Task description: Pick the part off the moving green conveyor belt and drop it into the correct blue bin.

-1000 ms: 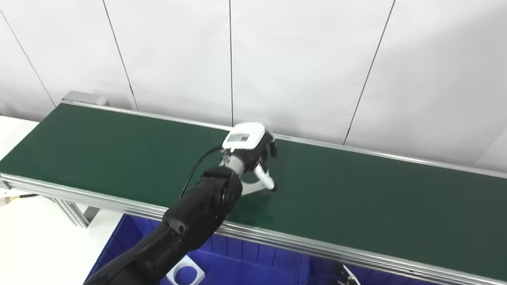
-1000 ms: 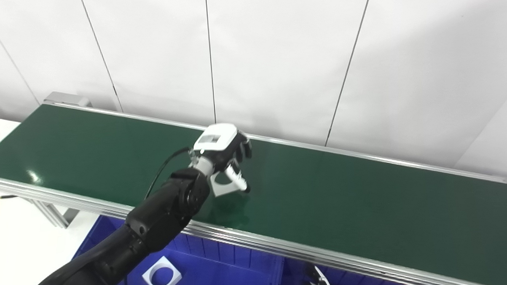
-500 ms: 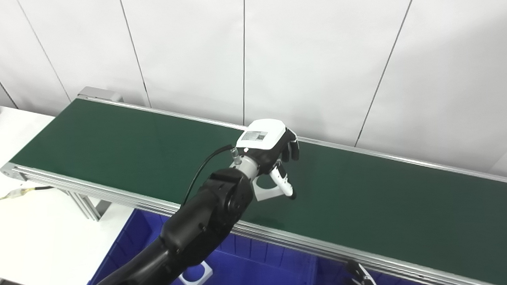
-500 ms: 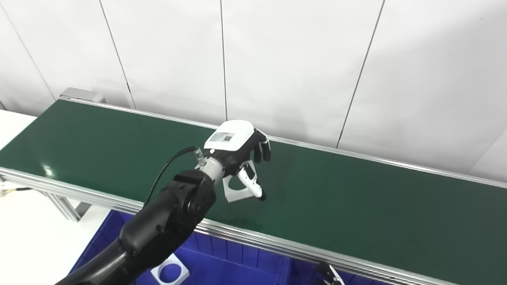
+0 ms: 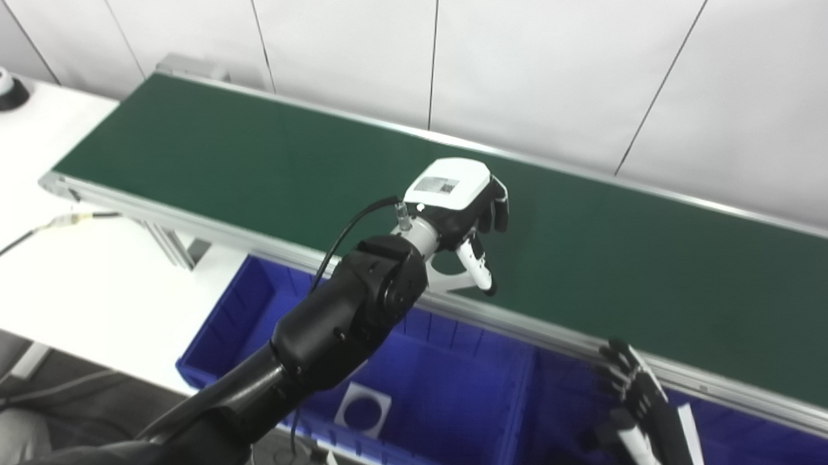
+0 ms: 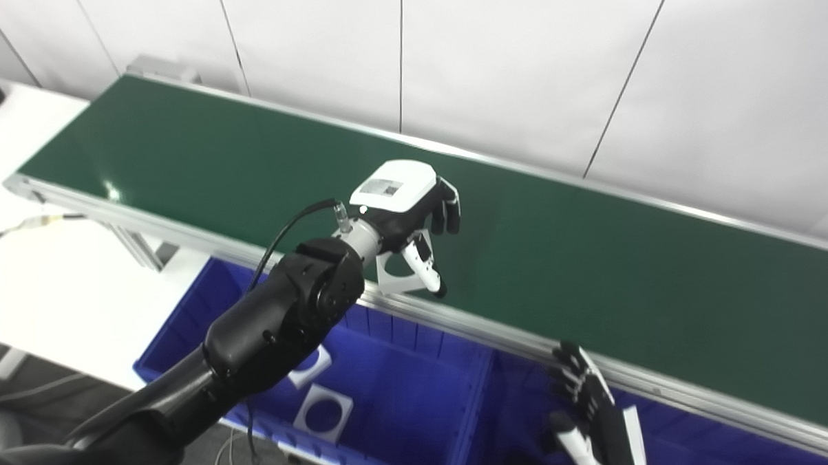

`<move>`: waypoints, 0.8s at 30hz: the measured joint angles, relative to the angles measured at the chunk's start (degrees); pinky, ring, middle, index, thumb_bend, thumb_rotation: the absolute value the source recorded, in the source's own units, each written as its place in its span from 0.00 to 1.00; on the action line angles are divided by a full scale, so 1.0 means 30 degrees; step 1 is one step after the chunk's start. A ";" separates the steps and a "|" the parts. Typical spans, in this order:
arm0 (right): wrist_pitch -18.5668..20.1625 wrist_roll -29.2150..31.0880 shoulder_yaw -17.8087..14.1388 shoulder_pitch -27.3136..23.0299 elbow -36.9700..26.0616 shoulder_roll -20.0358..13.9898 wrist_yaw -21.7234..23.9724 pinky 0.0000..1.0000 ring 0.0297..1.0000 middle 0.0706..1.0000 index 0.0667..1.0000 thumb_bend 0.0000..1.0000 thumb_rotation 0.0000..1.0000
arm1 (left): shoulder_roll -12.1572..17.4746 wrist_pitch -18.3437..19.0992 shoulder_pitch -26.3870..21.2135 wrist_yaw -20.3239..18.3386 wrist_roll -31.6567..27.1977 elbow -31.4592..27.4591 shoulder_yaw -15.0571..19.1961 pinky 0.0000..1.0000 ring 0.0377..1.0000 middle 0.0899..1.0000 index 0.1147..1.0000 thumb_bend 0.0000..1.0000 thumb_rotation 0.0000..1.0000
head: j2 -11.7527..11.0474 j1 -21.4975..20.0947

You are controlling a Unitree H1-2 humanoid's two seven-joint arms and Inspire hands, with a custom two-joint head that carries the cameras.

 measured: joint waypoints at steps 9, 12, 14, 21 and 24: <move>-0.0001 -0.0007 -0.0585 0.0036 -0.0569 0.0072 0.0860 0.73 0.78 0.84 0.88 0.84 0.82 | -0.0619 -0.0001 0.1722 0.0001 0.0304 0.0012 -0.0183 0.22 0.27 0.40 0.43 0.52 0.00 | 0.0207 0.0030; -0.0002 0.0001 -0.0706 0.0182 -0.0572 0.0161 0.0992 0.74 0.78 0.85 0.88 0.84 0.82 | -0.0602 -0.0002 0.2162 0.0002 0.0324 0.0027 -0.0185 0.22 0.27 0.42 0.42 0.52 0.00 | 0.0177 0.0001; -0.0002 0.0002 -0.0776 0.0255 -0.0571 0.0218 0.1105 0.74 0.78 0.85 0.88 0.85 0.82 | -0.0641 -0.0002 0.2576 0.0005 0.0323 0.0047 -0.0191 0.23 0.28 0.35 0.45 0.52 0.00 | 0.0177 0.0000; -0.0002 -0.0020 -0.0926 0.0254 -0.0572 0.0458 0.1294 0.74 0.78 0.85 0.88 0.86 0.82 | -0.1335 0.0157 0.4479 0.0682 0.0311 0.0507 0.0085 0.20 0.25 0.41 0.42 0.52 0.00 | 0.0148 -0.0175; -0.0002 -0.0038 -0.0968 0.0264 -0.0569 0.0601 0.1320 0.74 0.78 0.85 0.88 0.87 0.82 | -0.1619 0.0146 0.5229 0.1554 0.0298 0.0915 0.0108 0.21 0.26 0.42 0.42 0.52 0.00 | 0.0118 -0.0409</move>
